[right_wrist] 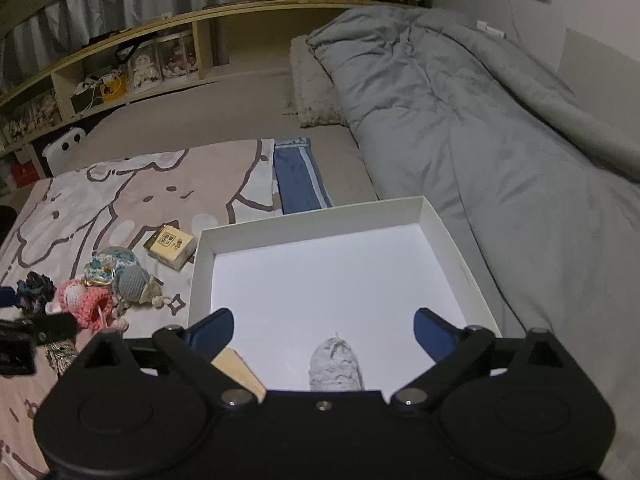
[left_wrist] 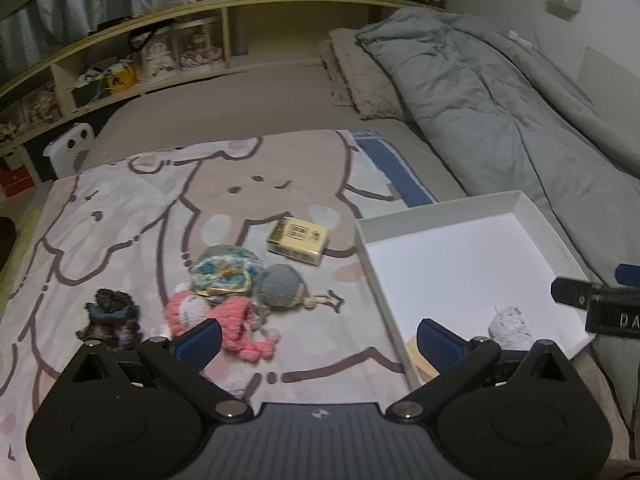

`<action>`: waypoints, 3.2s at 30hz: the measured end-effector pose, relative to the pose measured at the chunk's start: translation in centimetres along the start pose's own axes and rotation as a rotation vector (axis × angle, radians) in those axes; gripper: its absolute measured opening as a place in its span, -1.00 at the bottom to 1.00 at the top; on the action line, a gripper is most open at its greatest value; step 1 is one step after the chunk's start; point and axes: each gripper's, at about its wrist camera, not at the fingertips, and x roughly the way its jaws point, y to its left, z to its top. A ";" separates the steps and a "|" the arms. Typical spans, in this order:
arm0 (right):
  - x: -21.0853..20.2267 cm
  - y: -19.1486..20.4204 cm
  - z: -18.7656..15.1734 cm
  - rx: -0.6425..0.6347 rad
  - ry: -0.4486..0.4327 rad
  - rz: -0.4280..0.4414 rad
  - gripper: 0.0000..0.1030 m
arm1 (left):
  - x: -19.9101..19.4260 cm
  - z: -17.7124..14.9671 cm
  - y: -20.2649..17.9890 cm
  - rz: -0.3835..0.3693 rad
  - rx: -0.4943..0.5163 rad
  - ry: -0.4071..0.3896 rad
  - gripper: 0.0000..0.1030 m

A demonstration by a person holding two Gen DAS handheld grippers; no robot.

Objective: Organize objects
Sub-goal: 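Withdraw both tools from the box back toward the remaining toys, then grasp the dark brown-blue crochet piece with the left tool while the right tool grasps the braided rope toy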

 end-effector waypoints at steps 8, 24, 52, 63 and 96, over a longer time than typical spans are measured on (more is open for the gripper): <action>0.4 4.6 0.6 -0.080 -0.013 0.037 1.00 | -0.9 -0.8 4.5 0.089 -0.025 -0.028 1.00; 2.4 12.1 1.6 -0.136 -0.078 0.153 1.00 | -1.1 -2.6 14.2 0.270 -0.130 -0.038 1.00; 6.9 20.6 -4.8 -0.247 -0.009 0.391 1.00 | 5.0 -4.9 19.8 0.237 -0.110 -0.094 1.00; 7.7 24.7 -7.1 -0.347 -0.003 0.522 0.85 | 8.9 -4.5 19.7 0.199 -0.064 -0.090 0.87; 7.7 24.1 -7.3 -0.348 0.210 0.578 -0.45 | 7.6 -6.1 20.3 0.137 -0.172 0.061 -0.93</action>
